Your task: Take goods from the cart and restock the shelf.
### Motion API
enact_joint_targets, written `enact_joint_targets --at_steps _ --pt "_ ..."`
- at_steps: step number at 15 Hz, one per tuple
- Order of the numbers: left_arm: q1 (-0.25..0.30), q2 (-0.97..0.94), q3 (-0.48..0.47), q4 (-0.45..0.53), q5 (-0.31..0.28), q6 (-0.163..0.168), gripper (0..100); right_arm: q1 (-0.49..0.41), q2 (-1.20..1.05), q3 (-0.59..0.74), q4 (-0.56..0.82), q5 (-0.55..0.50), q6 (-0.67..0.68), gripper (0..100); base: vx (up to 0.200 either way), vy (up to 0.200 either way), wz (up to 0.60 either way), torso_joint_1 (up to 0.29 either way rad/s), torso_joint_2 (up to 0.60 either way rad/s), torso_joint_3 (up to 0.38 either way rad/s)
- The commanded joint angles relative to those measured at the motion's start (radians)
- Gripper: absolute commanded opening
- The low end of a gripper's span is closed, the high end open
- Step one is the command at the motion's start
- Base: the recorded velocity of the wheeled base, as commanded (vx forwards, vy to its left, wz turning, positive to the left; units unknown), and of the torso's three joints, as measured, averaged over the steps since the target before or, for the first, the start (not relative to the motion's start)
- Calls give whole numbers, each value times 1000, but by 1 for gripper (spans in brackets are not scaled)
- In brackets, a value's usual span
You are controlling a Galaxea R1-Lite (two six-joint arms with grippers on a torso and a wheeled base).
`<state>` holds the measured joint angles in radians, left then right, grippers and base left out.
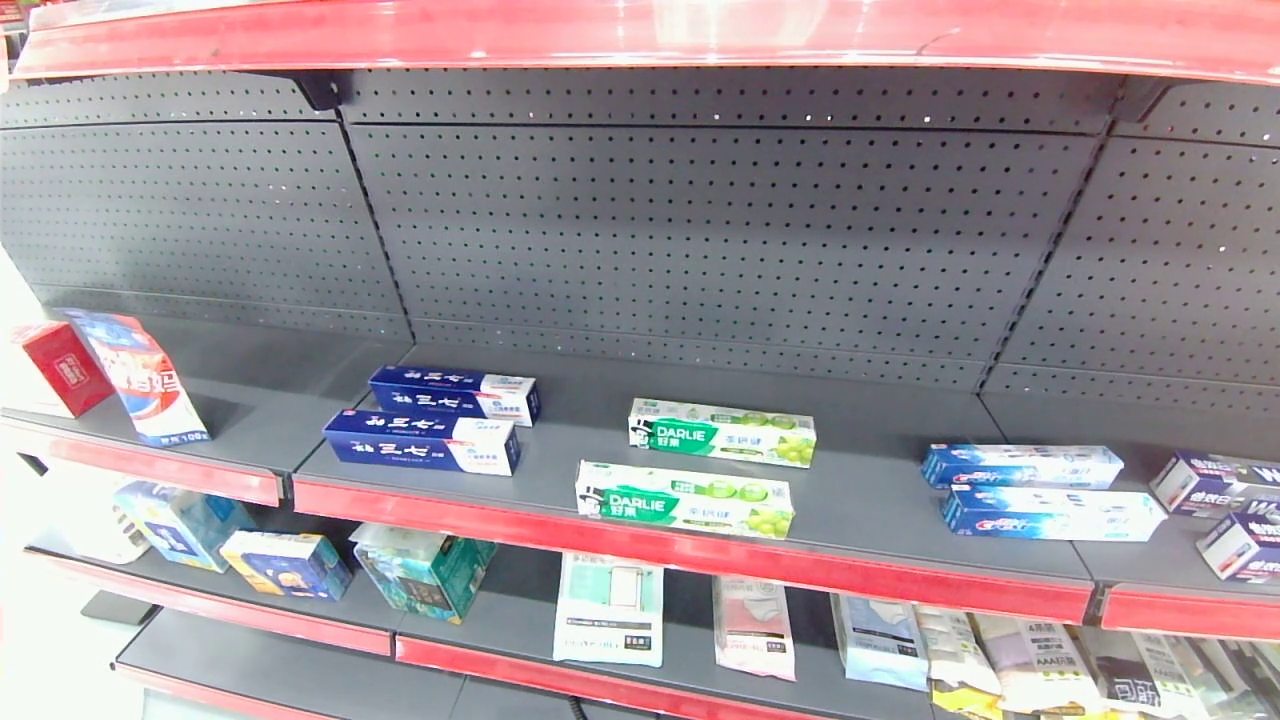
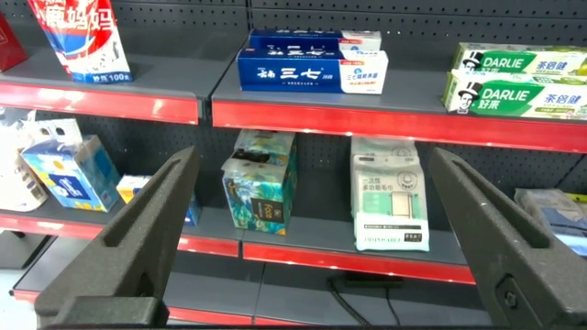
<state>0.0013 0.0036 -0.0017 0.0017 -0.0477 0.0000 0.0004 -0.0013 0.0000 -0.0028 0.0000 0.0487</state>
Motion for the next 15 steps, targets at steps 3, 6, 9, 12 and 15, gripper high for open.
enact_joint_targets --at_steps 3,6,9,12,15 --pt "-1 13 0 0 0 0 100 0 1 0 0 3 0 100 0 0 0 0 0 0" --pt "-3 21 0 0 0 0 100 0 1 0 0 5 -4 100 0 0 0 0 0 0" --pt "-4 27 0 0 -1 0 100 0 1 0 0 5 -3 100 0 0 -600 4 4 -1" --pt "-4 27 0 0 -1 0 100 1 1 0 0 5 -3 100 0 0 -600 6 4 2" --pt "-4 27 0 0 0 -2 100 0 1 0 0 3 -4 100 0 0 -200 1 1 1"
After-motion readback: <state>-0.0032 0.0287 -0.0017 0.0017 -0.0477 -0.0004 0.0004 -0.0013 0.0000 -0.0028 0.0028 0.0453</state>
